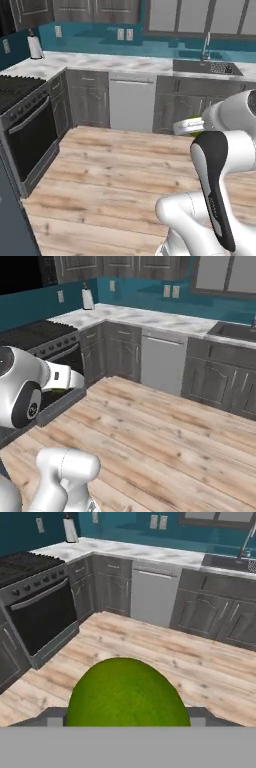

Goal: Grab the garlic and lime from the fridge, place them in the blender, close the lid, and turn on the blender to create a marinade.

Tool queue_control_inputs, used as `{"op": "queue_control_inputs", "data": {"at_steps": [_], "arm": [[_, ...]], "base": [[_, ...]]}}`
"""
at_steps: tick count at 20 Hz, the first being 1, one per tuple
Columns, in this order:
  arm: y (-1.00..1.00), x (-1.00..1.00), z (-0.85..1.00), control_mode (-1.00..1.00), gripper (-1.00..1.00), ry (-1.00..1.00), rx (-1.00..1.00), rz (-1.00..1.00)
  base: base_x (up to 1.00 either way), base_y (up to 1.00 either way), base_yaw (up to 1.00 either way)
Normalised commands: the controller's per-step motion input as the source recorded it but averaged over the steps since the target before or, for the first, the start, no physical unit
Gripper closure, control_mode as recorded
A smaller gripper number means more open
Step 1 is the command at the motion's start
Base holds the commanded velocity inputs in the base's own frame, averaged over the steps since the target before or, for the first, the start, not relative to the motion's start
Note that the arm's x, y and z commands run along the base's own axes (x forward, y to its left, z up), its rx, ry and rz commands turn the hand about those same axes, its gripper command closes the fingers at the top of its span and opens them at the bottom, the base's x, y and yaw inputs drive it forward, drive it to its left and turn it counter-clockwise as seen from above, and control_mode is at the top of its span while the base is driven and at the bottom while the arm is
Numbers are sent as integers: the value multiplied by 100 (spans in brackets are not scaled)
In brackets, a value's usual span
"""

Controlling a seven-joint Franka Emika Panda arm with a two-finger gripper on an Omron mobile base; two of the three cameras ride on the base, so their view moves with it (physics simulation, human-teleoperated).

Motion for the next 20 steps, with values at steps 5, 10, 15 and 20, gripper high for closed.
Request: {"op": "queue_control_inputs", "data": {"at_steps": [5, 10, 15, 20], "arm": [[0, 0, 0, 100, 100, 0, 0, 0], [0, 0, 0, 100, 100, 0, 0, 0], [0, 0, 0, 100, 100, 0, 0, 0], [0, 0, 0, 100, 100, 0, 0, 0]], "base": [[67, -49, -55], [76, -66, -49], [78, -73, -47], [83, -67, -46]]}}
